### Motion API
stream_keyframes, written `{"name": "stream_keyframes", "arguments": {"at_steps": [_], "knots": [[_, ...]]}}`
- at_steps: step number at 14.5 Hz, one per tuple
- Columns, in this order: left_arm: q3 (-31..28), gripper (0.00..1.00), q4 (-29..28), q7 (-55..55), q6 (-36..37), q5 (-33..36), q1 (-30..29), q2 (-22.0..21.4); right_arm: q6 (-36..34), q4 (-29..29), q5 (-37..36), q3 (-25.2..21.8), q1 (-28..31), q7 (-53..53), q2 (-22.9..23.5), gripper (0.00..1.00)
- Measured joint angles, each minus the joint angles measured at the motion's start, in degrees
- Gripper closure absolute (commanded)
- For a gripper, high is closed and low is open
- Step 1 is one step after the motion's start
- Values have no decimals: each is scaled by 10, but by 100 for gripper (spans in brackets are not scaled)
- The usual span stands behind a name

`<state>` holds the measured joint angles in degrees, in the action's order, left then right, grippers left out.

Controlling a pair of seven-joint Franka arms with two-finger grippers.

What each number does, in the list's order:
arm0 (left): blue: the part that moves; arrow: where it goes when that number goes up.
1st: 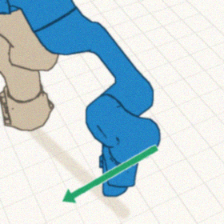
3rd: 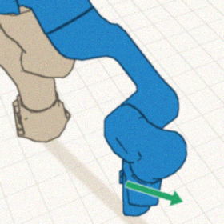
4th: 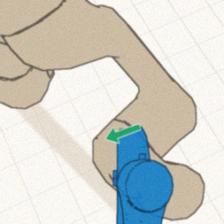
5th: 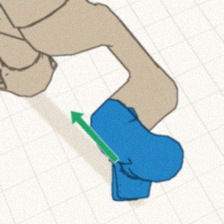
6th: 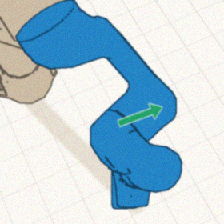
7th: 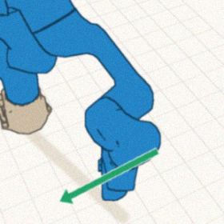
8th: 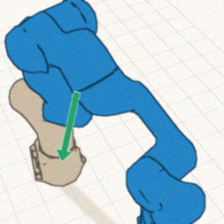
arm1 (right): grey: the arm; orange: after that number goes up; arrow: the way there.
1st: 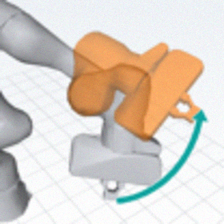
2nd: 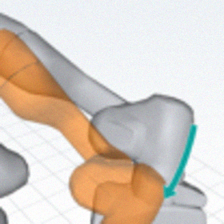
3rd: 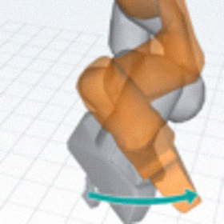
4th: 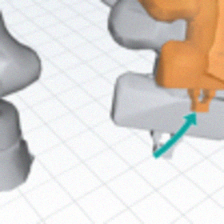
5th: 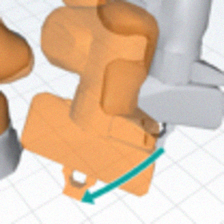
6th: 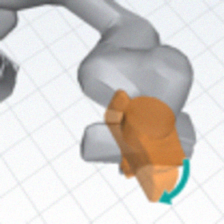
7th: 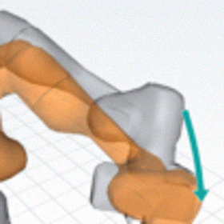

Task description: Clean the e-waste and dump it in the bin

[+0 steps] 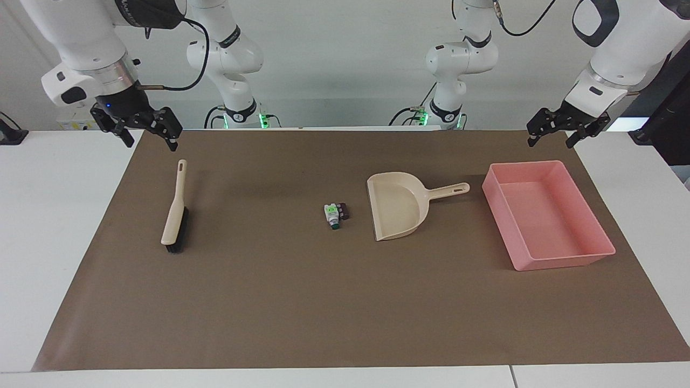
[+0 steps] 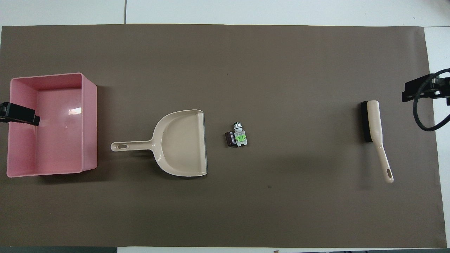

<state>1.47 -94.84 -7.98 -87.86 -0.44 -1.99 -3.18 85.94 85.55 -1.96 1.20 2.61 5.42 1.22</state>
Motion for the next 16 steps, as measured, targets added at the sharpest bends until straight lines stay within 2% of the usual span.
{"name": "stream_keyframes", "arguments": {"at_steps": [7, 10, 13, 14, 16], "knots": [[0, 1, 0, 0, 0, 0, 0, 0, 0, 1, 0, 0, 0, 0, 0, 0], [0, 1, 0, 0, 0, 0, 0, 0, 11, 22, 0, -1, 2, 0, -5, 0], [0, 1, 0, 0, 0, 0, 0, 0, 51, 94, 0, -4, 19, -12, -30, 0], [0, 1, 0, 0, 0, 0, 0, 0, 78, 137, 0, -5, 38, -45, -45, 0], [0, 1, 0, 0, 0, 0, 0, 0, 164, 266, 1, -9, 80, -124, -84, 0]]}}
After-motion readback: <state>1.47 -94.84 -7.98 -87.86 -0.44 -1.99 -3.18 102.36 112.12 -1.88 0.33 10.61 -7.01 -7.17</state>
